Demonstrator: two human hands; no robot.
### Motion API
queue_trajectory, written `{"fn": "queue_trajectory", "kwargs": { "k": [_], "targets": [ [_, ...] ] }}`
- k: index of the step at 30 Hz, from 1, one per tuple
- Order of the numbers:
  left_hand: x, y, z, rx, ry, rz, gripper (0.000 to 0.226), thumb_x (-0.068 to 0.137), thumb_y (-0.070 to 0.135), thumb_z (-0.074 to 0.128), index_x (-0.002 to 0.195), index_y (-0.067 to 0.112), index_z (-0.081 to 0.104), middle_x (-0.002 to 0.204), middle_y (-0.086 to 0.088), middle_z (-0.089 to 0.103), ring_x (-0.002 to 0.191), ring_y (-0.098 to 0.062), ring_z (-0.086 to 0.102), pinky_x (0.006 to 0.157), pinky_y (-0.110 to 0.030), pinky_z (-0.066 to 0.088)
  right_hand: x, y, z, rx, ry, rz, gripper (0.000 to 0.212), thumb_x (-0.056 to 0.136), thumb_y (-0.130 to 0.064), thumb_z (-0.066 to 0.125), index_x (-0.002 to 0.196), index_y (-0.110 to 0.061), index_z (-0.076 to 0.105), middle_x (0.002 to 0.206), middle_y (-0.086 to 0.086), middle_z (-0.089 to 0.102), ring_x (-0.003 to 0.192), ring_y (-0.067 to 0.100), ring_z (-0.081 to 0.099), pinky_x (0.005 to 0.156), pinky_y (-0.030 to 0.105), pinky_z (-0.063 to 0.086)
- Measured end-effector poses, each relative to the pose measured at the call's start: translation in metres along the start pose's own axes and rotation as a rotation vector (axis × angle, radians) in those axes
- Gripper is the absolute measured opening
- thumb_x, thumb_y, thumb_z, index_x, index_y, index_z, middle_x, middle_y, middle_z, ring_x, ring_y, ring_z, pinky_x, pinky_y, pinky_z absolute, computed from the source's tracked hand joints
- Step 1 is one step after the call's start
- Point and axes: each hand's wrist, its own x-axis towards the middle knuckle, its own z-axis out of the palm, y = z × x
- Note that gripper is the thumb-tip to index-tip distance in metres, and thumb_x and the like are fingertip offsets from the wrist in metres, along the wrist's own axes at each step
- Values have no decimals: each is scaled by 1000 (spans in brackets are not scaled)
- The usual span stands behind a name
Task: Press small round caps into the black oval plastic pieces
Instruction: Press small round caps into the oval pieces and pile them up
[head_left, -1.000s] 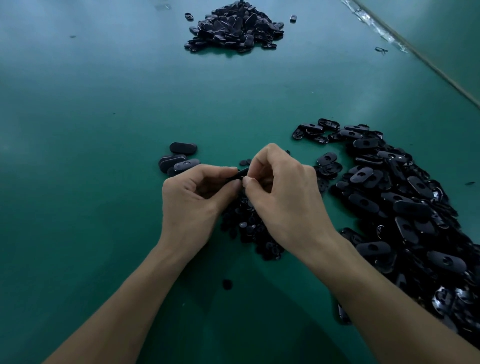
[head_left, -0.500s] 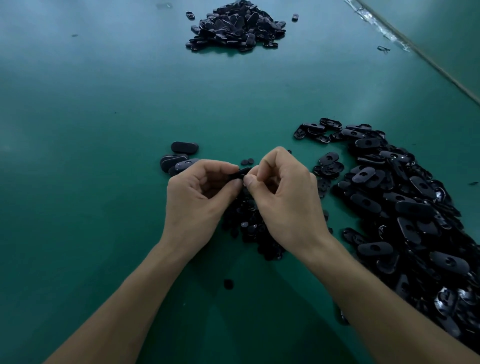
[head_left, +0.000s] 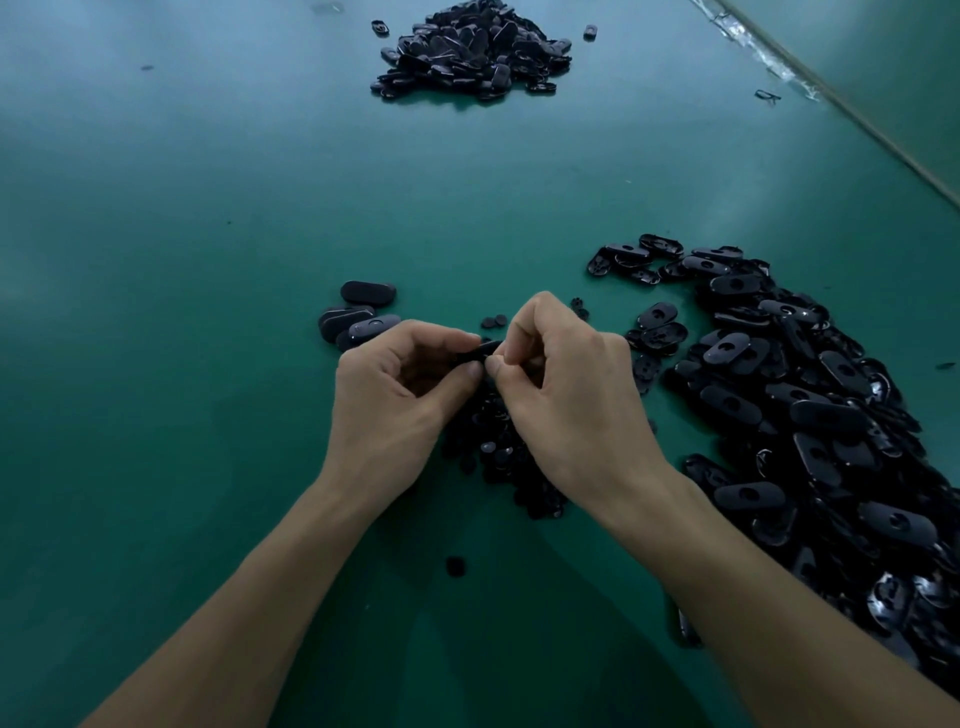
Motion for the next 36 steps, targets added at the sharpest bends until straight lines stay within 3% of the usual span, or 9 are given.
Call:
{"fn": "queue_trajectory", "kwargs": {
  "k": [2,6,10,15,18,20,25,31,36],
  "targets": [
    [0,0,0,30,-7,9,31,82,-8,74,88,22,70,84,15,75,79,-1,71,75,-14,53,0,-1,0,-29,-17,2,29,90,-8,66,74,-24,48,65,-8,57,56,8,49,51,23,40],
    [-1,-2,0,77,1,18,25,84,1,76,90,24,68,86,8,75,81,-9,72,77,-22,56,-1,-7,-1,-74,-63,12,26,93,-5,57,78,-26,53,71,-2,59,62,19,54,56,40,50],
    [-1,-4,0,108,30,17,20,84,8,77,88,24,65,83,4,74,78,-12,72,74,-27,57,-2,-12,-2,-100,-128,15,22,93,-9,51,83,-29,54,80,3,61,72,26,59,61,44,54],
    [1,-5,0,31,34,-27,27,85,-3,73,87,23,63,79,7,73,74,-9,68,72,-23,54,3,-10,-8,-71,-133,-31,16,92,-11,64,88,-27,63,82,-5,67,76,11,65,71,38,57],
    [2,-4,0,-62,6,-34,29,85,-7,71,89,21,63,79,9,73,74,-5,67,70,-18,53,11,-5,-13,-127,-111,-47,21,91,-16,69,111,-24,69,104,-6,67,95,9,62,89,30,52],
    [2,-4,-2,-109,-16,-35,29,84,-6,72,90,21,64,79,9,74,74,-3,67,69,-16,53,16,-1,-17,-106,-154,-28,26,92,-18,69,117,-23,71,109,-7,70,98,6,63,93,25,50],
    [2,-3,-2,-205,-25,-49,20,73,11,78,87,20,68,78,7,76,73,-2,70,69,-15,54,20,7,-22,62,-223,6,14,88,-12,74,99,-19,78,85,-11,76,79,-5,69,79,12,53],
    [3,-6,-1,-239,-28,-106,21,68,10,79,87,15,73,79,4,77,71,-6,72,68,-16,56,19,11,-25,89,-239,27,12,84,-12,76,90,-23,78,74,-12,74,70,-6,68,67,9,51],
    [4,-6,-1,-233,-28,-153,20,67,12,78,86,15,73,75,3,77,64,-7,70,63,-16,55,16,9,-23,51,-218,17,11,85,-13,74,89,-22,77,73,-15,71,71,-6,66,68,8,51]
  ]
}}
